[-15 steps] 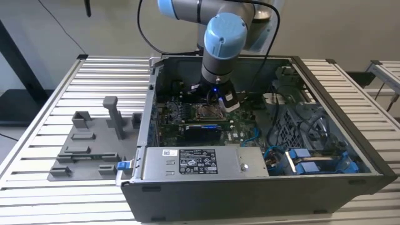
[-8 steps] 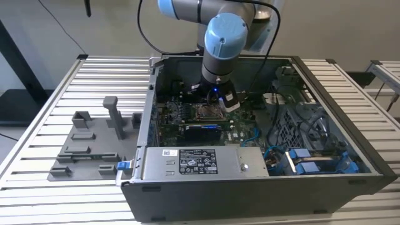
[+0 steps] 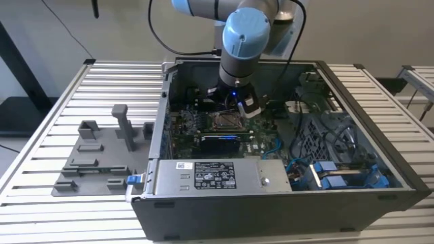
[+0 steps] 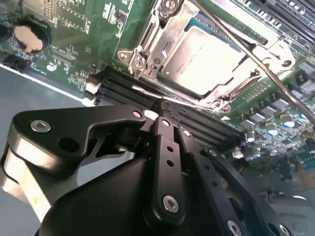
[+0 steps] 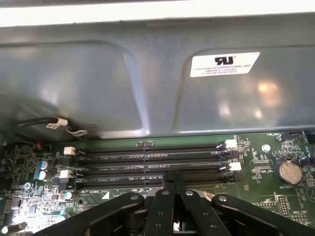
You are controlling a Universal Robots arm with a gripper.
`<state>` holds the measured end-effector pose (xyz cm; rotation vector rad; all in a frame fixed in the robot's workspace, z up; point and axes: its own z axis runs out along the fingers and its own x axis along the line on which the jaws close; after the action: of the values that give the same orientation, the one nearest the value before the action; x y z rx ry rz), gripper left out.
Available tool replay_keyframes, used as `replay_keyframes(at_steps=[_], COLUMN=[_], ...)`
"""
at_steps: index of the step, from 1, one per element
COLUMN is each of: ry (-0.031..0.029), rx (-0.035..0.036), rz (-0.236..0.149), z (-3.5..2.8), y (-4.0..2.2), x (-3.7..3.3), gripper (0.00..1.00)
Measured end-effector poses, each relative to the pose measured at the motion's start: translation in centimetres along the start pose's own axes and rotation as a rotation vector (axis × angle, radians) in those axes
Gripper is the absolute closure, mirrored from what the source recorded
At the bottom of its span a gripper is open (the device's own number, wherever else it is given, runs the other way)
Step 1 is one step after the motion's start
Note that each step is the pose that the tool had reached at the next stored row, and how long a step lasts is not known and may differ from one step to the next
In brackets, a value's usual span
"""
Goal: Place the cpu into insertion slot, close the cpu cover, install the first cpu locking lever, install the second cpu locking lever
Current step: 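Install the first cpu locking lever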
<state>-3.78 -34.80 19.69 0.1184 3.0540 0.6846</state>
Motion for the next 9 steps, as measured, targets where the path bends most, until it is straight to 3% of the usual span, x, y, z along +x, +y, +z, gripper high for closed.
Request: replay_keyframes(at_steps=[6,9], ry=[0.0001,-0.0032], rx=[-0.0003,-0.0004], rz=[0.0,-0.002], z=[-0.77,-0.89], y=[0.28,0.13], x=[0.24,0.77], gripper=[0.89,0.89])
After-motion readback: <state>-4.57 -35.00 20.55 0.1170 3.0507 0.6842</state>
